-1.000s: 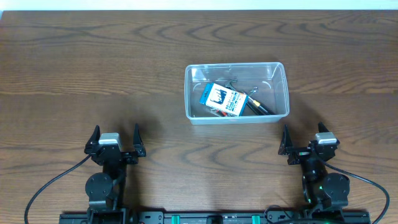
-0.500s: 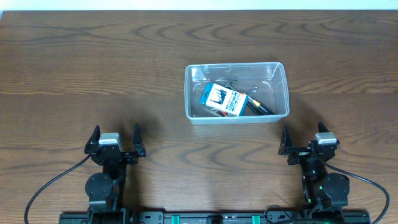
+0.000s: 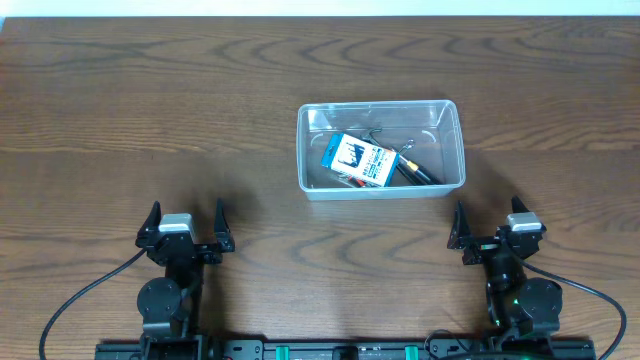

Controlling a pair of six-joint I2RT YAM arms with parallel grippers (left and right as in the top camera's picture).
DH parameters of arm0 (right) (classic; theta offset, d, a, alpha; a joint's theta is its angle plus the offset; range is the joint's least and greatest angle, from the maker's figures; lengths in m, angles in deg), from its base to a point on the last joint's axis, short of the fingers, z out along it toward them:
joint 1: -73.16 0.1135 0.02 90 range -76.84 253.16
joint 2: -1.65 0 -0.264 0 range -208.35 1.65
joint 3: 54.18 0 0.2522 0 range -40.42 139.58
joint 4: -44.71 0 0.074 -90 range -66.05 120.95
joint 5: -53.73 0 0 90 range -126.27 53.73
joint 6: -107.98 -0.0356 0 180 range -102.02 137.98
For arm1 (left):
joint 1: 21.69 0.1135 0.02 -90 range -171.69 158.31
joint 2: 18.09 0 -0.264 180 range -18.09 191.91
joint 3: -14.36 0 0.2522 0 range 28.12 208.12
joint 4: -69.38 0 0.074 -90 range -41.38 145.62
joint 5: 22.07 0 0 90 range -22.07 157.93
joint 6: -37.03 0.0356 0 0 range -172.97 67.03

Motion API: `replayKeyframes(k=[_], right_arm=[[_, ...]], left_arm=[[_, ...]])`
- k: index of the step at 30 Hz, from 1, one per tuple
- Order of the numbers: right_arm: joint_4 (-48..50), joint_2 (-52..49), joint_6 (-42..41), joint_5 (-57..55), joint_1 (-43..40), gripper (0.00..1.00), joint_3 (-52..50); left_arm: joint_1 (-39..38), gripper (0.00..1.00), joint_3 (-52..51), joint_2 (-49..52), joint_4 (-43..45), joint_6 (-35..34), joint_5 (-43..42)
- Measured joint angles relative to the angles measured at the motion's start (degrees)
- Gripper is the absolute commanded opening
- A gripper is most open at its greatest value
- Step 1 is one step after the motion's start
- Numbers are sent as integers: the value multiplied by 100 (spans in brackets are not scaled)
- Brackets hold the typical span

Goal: Pack container

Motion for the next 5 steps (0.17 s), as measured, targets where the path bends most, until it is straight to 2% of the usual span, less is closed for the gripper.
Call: replayKeyframes(k=[5], right_arm=[[0,0,0,-2,0,99,0]], left_arm=[[0,98,0,0,0,0,0]])
